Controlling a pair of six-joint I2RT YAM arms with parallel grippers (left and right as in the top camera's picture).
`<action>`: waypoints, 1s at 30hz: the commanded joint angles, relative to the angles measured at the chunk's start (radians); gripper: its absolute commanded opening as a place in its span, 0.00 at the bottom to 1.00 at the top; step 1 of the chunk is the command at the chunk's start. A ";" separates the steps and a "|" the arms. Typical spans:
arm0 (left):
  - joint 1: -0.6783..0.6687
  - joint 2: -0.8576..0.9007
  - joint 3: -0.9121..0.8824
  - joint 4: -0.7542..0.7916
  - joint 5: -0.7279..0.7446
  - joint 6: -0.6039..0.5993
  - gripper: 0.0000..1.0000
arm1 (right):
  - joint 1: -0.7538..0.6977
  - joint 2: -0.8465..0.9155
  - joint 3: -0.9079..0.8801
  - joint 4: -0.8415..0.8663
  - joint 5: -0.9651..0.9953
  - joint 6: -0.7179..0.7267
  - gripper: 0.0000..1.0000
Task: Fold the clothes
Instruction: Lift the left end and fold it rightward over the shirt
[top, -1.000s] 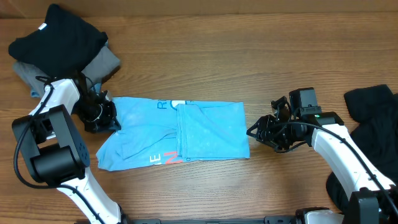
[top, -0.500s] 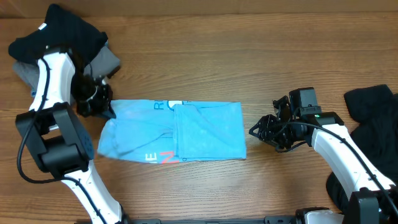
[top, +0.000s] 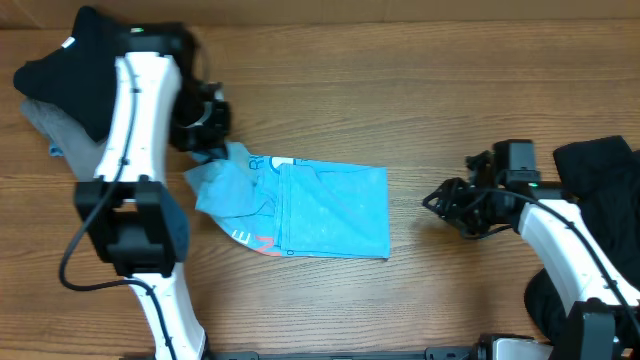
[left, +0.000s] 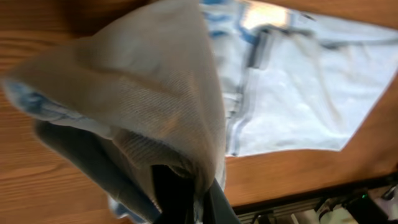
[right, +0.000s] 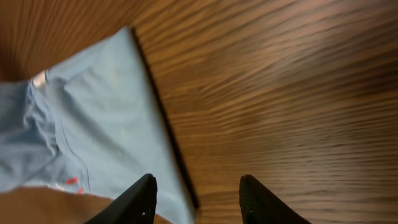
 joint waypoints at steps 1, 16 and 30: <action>-0.121 -0.061 0.031 0.009 0.004 -0.087 0.06 | -0.070 -0.018 0.024 0.002 0.013 -0.010 0.47; -0.571 -0.052 0.031 0.283 -0.100 -0.290 0.15 | -0.170 -0.018 0.024 -0.002 0.013 -0.011 0.49; -0.464 -0.042 0.081 0.129 -0.384 -0.241 1.00 | -0.158 -0.018 0.021 -0.039 -0.025 -0.066 0.52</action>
